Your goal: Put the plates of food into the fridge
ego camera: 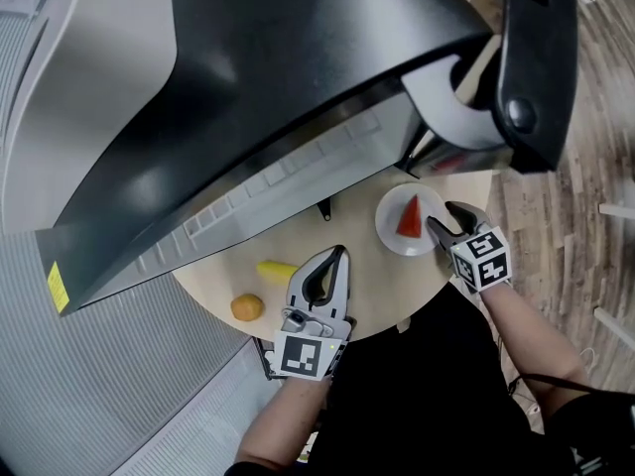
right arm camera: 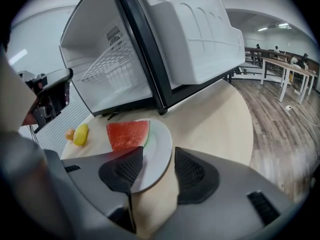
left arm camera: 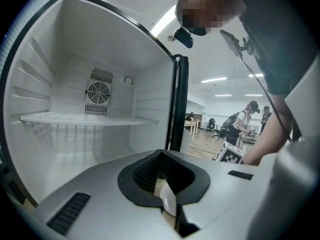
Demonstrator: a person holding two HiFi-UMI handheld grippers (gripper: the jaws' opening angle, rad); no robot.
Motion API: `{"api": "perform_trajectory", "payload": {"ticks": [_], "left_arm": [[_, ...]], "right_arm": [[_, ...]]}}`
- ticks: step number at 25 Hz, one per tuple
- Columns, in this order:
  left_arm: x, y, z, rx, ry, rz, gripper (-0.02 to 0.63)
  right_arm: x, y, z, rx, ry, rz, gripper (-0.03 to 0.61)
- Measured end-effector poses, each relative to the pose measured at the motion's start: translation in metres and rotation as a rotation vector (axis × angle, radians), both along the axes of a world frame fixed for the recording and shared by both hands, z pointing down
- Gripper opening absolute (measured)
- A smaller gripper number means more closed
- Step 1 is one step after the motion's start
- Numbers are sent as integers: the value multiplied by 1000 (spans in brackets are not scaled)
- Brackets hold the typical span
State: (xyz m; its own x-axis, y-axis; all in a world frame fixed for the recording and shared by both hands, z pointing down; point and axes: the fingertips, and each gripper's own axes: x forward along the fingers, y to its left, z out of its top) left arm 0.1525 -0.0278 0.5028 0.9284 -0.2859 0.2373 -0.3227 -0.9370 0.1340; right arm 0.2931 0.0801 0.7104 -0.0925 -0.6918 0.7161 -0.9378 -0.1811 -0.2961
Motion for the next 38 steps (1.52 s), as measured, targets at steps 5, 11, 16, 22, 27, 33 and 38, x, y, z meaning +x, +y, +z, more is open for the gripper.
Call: {"api": "perform_trajectory", "payload": {"ticks": [5, 11, 16, 22, 27, 33, 38], "left_arm": [[-7, -2, -9, -1, 9, -17, 5], [-12, -4, -20, 17, 15, -17, 5], [-19, -6, -26, 26, 9, -30, 6], [-26, -4, -27, 27, -13, -23, 6], [-26, 8, 45, -27, -228, 66, 6], [-15, 40, 136, -211, -410, 153, 6], [-13, 61, 177, -460, -486, 147, 43]], "right_arm": [[0, 0, 2, -51, 24, -33, 194], [2, -1, 4, -55, 0, -7, 120], [-7, -6, 5, -49, -58, 0, 103], [-14, -9, 1, -23, -168, 46, 70], [-18, 1, -6, 2, -226, 106, 57], [-17, 8, -9, 8, -205, 93, 57], [-17, 9, -9, 18, -203, 75, 57]]}}
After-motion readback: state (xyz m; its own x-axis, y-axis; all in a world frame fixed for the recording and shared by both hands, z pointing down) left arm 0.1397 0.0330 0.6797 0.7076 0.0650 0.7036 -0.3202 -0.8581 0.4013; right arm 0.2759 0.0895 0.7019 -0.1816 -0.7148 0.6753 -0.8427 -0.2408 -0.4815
